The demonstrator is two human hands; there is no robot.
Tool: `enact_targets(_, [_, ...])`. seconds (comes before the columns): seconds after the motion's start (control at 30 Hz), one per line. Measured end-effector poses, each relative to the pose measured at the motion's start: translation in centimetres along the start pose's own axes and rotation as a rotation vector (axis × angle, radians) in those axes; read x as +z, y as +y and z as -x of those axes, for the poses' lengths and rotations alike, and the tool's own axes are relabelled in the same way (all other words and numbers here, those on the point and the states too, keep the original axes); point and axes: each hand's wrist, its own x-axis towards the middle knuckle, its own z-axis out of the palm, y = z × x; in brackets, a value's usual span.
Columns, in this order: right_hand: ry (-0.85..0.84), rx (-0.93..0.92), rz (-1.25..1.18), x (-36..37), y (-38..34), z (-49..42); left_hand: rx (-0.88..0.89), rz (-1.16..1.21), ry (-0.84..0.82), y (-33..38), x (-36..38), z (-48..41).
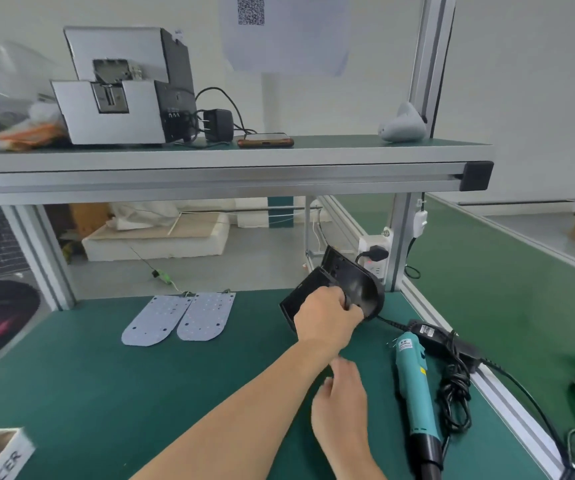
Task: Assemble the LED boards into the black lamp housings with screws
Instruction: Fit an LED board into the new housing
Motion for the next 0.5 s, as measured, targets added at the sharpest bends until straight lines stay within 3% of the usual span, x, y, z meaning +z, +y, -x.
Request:
enact_targets(0.13, [0.182, 0.126, -0.381, -0.8, -1.5, 1.1, 0.092, -0.296, -0.02, -3.1, -4.0, 4.5])
enact_targets(0.23, [0.135, 0.138, -0.527, -0.5, -2.6, 1.6, 0.13, -0.413, -0.102, -5.4, -5.7, 8.5])
enact_targets(0.4, [-0.219, -0.008, -0.167, 0.0, -3.2, 2.9, 0.19, -0.552, -0.196, -7.5, -6.9, 13.0])
enact_targets(0.5, [-0.318, -0.005, -0.126, 0.4, -3.8, 3.7, 0.202, -0.552, -0.247, -8.6, -8.6, 14.6])
